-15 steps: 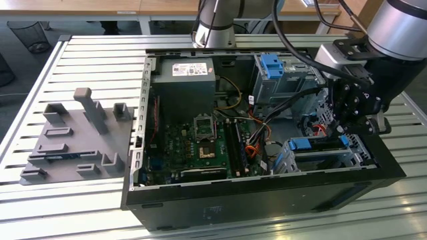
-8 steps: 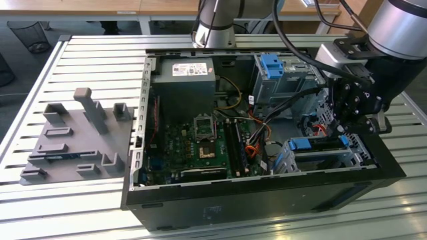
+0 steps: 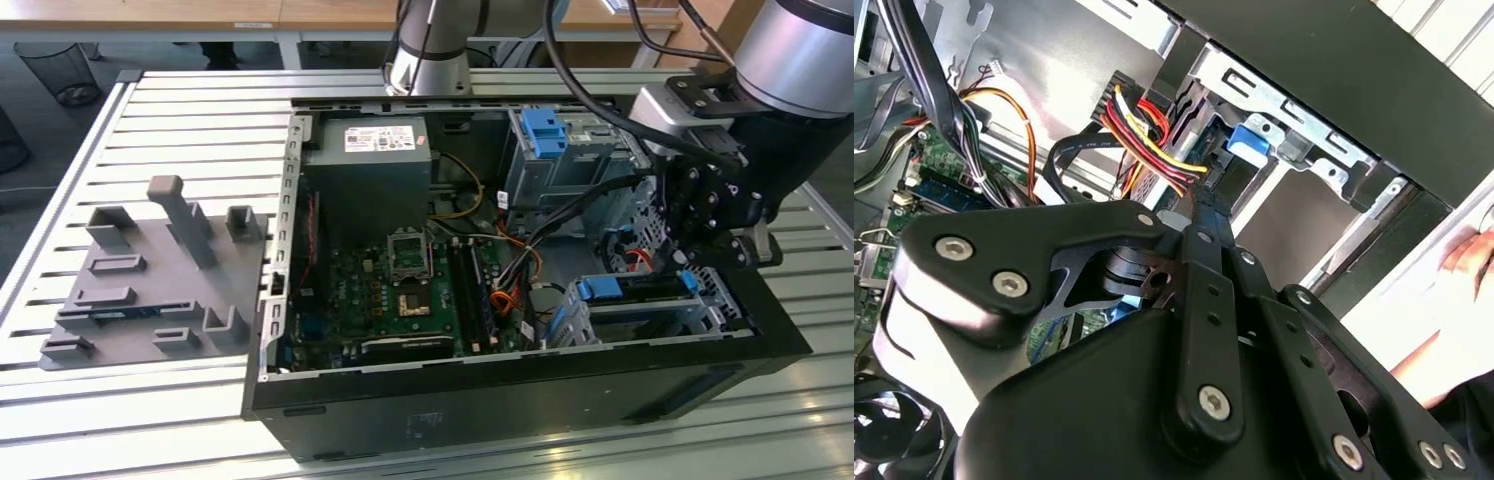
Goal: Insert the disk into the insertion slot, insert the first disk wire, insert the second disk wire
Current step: 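Insert the second disk wire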
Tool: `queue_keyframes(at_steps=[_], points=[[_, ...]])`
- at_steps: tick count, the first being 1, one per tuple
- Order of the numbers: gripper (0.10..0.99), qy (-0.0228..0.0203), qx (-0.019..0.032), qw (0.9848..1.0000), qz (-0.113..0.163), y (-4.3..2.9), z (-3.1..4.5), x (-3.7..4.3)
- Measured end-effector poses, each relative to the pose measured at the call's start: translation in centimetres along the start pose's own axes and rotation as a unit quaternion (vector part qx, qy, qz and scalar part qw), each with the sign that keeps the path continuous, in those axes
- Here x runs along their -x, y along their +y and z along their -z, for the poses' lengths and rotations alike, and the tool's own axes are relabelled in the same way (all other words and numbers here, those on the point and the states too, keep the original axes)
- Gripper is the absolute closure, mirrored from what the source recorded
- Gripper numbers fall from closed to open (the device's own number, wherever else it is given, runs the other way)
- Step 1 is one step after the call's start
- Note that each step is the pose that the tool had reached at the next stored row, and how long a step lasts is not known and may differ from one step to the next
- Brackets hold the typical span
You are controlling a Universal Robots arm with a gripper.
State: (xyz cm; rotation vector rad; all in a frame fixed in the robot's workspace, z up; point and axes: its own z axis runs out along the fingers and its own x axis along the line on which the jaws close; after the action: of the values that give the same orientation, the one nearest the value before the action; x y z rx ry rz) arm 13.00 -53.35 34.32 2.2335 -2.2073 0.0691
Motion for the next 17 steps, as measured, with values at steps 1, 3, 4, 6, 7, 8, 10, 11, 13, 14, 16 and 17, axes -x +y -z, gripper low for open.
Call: queue_keyframes(at_steps=[1, 3, 4, 6, 7, 8, 10, 11, 13, 14, 16, 17], points=[[0.98, 0.0, 0.0, 1.0, 0.0, 0.08, 0.0, 0.0], [0.98, 0.0, -0.0003, 1.0, 0.0, 0.31, 0.01, 0.01], [0.98, 0.0, -0.0004, 1.0, 0.0, 0.44, 0.01, 0.01], [0.98, 0.0, -0.0007, 1.0, 0.0, 0.69, 0.02, 0.01], [0.98, 0.0, -0.0008, 1.0, 0.0, 0.79, 0.02, 0.01], [0.98, 0.0, -0.0008, 1.0, 0.0, 0.89, 0.02, 0.01], [0.98, -0.0001, -0.0008, 1.0, 0.0, 1.19, 0.03, 0.02], [0.98, -0.0001, -0.0009, 1.0, 0.0, 1.32, 0.03, 0.02], [0.98, 0.0001, -0.0008, 1.0, 0.0, 1.4, 0.08, 0.01], [0.98, 0.0, -0.0008, 1.0, 0.0, 1.41, 0.16, 0.02], [0.98, -0.0003, -0.0009, 1.0, 0.0, 1.44, 0.4, 0.01], [0.98, -0.0004, -0.0009, 1.0, 0.0, 1.44, 0.6, 0.0]])
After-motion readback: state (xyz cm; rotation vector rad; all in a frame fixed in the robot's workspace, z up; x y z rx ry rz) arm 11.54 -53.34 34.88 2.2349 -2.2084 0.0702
